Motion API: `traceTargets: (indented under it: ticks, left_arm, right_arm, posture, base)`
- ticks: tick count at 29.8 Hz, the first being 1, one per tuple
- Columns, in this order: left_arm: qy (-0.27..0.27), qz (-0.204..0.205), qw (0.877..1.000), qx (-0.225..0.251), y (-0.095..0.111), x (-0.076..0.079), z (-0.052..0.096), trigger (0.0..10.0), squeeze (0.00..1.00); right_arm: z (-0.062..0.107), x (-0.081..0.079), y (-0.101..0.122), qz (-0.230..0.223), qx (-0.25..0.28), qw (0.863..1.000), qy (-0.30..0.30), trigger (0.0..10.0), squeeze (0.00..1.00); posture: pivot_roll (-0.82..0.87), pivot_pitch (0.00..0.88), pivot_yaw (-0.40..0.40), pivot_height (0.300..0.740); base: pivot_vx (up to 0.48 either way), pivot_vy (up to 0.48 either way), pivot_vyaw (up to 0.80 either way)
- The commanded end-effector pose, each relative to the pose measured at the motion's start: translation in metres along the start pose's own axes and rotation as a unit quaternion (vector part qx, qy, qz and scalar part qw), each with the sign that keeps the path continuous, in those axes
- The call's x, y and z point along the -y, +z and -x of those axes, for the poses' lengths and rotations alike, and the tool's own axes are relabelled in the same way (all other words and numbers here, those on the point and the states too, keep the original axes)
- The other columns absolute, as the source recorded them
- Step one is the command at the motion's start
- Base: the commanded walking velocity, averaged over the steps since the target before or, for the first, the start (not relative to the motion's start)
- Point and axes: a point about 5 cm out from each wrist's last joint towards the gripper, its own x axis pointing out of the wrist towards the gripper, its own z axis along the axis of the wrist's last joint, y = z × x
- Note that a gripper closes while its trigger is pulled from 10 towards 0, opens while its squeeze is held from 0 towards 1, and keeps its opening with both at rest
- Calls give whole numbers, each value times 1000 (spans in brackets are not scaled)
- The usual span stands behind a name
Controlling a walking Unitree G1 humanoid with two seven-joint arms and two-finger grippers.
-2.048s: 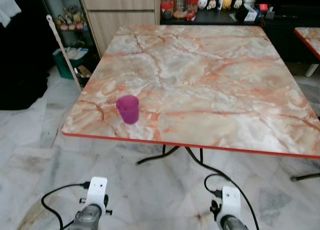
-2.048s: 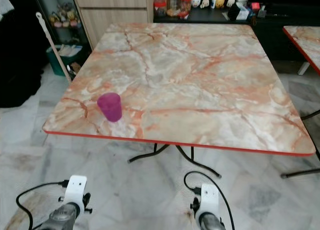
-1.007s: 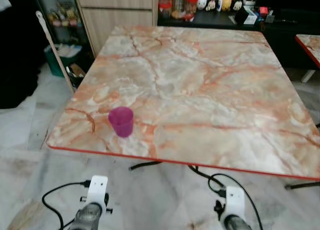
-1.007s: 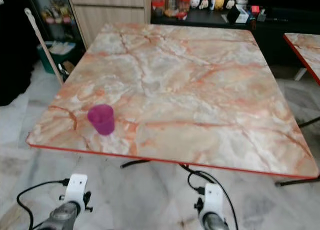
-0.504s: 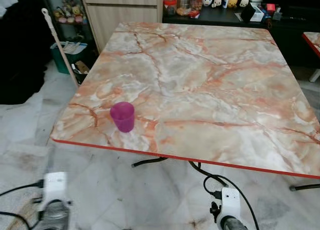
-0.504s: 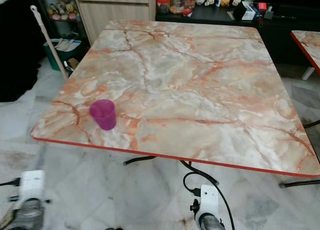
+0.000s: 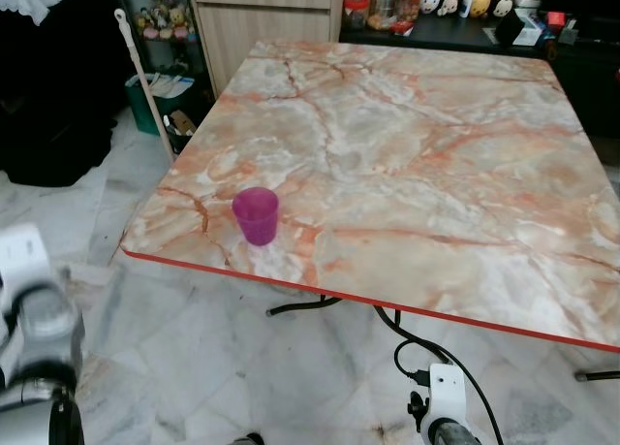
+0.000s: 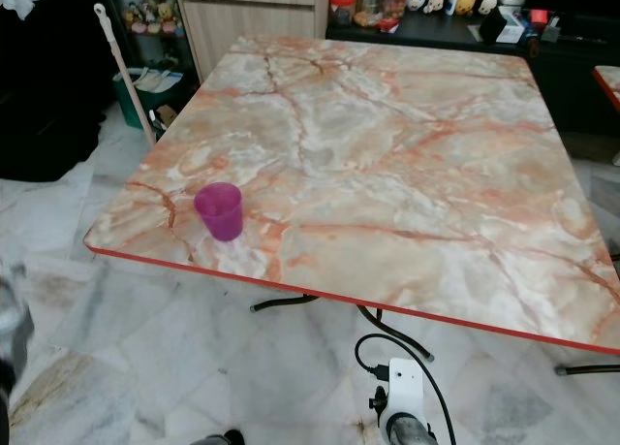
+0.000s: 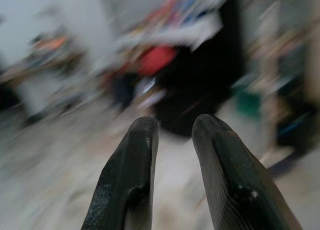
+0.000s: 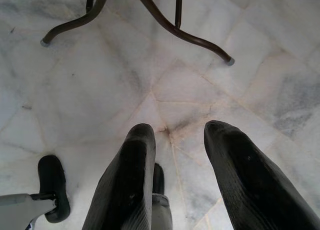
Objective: Setting the table
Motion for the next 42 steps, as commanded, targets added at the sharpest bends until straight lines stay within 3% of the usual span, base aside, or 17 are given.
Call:
traceTargets:
  ticks: [1, 3, 5, 6, 8, 9, 11, 12, 16, 17, 22, 23, 27, 28, 35, 36, 42]
  left_arm:
    - [-38, 10, 999, 15, 5, 8, 0, 10000, 0]
    - [-42, 11, 999, 17, 6, 9, 0, 10000, 0]
    - [-153, 87, 983, 58, 49, 53, -11, 10000, 0]
    - [-153, 87, 983, 58, 49, 53, -11, 10000, 0]
    - [-209, 122, 969, 53, 60, 69, -12, 10000, 0]
    - [-278, 135, 951, 32, 64, 87, -8, 10000, 0]
    - [-319, 125, 939, 31, 67, 95, -5, 10000, 0]
    - [-353, 157, 922, 19, 69, 101, -2, 10000, 1000]
    - [-401, 165, 901, 9, 72, 109, 4, 10000, 1000]
    - [-448, 133, 884, -16, 67, 114, 11, 10000, 1000]
    - [-490, 96, 866, -38, 63, 114, 15, 10000, 1000]
    - [-501, 82, 861, -41, 63, 113, 16, 10000, 0]
    - [-510, 74, 855, -58, 62, 114, 17, 10000, 0]
    - [-521, 70, 848, -62, 62, 115, 19, 10000, 1000]
    - [-541, 87, 833, -85, 64, 123, 27, 10000, 1000]
    - [-543, 84, 831, -83, 65, 124, 28, 10000, 0]
    - [-565, 76, 816, -91, 64, 132, 35, 10000, 0]
  right_arm:
    - [1, 1, -6, 2, -11, 1000, -2, 10000, 0]
    - [1, 1, -6, 2, -11, 1000, -1, 10000, 0]
    - [1, 2, -6, 0, -11, 1000, -3, 10000, 0]
    - [1, 2, -6, 0, -11, 1000, -3, 10000, 0]
    - [1, 2, -6, -2, -11, 1000, -4, 10000, 0]
    - [1, 2, -7, -3, -12, 1000, -4, 10000, 0]
    - [1, 2, -7, -5, -12, 1000, -5, 10000, 0]
    - [1, 2, -7, -5, -12, 1000, -6, 10000, 0]
    - [1, 2, -7, -6, -13, 1000, -6, 10000, 0]
    - [1, 1, -7, -7, -14, 1000, -5, 10000, 0]
    - [2, 1, -8, -8, -15, 1000, -4, 10000, 0]
    - [2, 1, -8, -8, -15, 1000, -4, 10000, 0]
    - [2, 1, -8, -8, -15, 1000, -5, 10000, 0]
    - [2, 0, -8, -8, -14, 1000, -5, 10000, 0]
    - [2, 1, -8, -7, -14, 1000, -5, 10000, 0]
    - [2, 1, -8, -6, -14, 1000, -5, 10000, 0]
    - [1, 1, -7, -6, -12, 1000, -6, 10000, 0]
  posture:
    - [69, 139, 2, 740]
    - [69, 139, 2, 740]
    - [65, 137, 5, 740]
    - [65, 137, 5, 740]
    - [61, 135, 7, 740]
    - [58, 135, 10, 740]
    - [59, 134, 12, 740]
    - [59, 135, 12, 740]
    - [61, 138, 15, 740]
    - [65, 137, 17, 740]
    - [63, 136, 19, 740]
    - [63, 136, 19, 740]
    - [67, 137, 19, 740]
    - [63, 137, 20, 740]
    - [63, 137, 18, 740]
    - [63, 137, 17, 740]
    - [61, 135, 19, 740]
  base:
    - [0, 0, 0]
    - [0, 0, 0]
    - [0, 0, 0]
    - [0, 0, 0]
    - [0, 0, 0]
    - [0, 0, 0]
    - [0, 0, 0]
    - [0, 0, 0]
    - [0, 0, 0]
    - [0, 0, 0]
    - [0, 0, 0]
    - [0, 0, 0]
    - [0, 0, 0]
    - [0, 0, 0]
    - [0, 0, 0]
    - [0, 0, 0]
    - [0, 0, 0]
